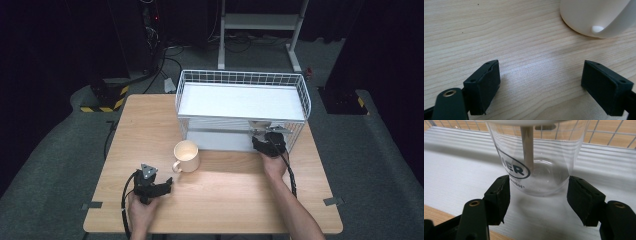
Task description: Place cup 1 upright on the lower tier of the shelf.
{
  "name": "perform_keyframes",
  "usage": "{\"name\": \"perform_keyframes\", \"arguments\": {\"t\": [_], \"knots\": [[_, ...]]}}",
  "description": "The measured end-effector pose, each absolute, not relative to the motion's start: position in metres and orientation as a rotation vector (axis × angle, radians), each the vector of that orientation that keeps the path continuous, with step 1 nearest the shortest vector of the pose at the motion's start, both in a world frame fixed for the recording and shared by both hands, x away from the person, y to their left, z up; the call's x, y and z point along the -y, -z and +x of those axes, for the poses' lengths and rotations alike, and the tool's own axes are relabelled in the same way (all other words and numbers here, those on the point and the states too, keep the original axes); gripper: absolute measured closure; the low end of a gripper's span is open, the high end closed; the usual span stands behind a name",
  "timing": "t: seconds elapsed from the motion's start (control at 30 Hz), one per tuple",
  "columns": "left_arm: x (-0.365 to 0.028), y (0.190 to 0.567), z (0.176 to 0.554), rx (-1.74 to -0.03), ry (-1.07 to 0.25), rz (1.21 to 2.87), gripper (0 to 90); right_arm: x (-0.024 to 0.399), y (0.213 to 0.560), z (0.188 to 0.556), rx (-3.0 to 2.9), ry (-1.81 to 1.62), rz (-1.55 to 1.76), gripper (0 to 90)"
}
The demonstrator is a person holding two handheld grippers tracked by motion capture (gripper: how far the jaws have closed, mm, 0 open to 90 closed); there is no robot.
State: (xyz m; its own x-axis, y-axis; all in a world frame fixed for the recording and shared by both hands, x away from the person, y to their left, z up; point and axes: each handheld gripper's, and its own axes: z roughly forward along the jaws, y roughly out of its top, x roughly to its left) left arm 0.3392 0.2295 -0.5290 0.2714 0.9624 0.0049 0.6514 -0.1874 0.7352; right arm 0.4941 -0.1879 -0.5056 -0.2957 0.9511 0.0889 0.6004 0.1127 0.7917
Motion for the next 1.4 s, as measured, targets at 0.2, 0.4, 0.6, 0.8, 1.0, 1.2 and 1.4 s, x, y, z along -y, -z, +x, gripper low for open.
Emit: {"name": "perform_keyframes", "arguments": {"t": [0.2, 0.4, 0.6, 0.8, 1.0, 1.2, 1.4], "knots": [[-0.229, 0.529, 0.339, -1.452, -0.642, 1.923, 15.8, 0.186, 0.507, 0.499, -1.939, -1.026, 1.504, 36.4], [-0.229, 0.529, 0.339, -1.452, -0.642, 1.923, 15.8, 0.185, 0.507, 0.503, -1.957, -1.001, 1.5, 43.0], [-0.229, 0.529, 0.339, -1.451, -0.642, 1.923, 15.9, 0.187, 0.505, 0.499, -1.979, -0.985, 1.444, 44.8], [-0.229, 0.529, 0.339, -1.452, -0.642, 1.918, 16.1, 0.19, 0.501, 0.492, -1.99, -1.011, 1.442, 41.7], [-0.229, 0.529, 0.339, -1.451, -0.642, 1.918, 16.1, 0.195, 0.5, 0.487, -1.983, -0.994, 1.43, 35.8], [-0.229, 0.529, 0.339, -1.451, -0.642, 1.918, 16.0, 0.204, 0.496, 0.478, -1.999, -1.041, 1.415, 33.0], [-0.229, 0.529, 0.339, -1.451, -0.642, 1.918, 16.1, 0.212, 0.492, 0.469, -2.011, -1.078, 1.396, 32.4]]}}
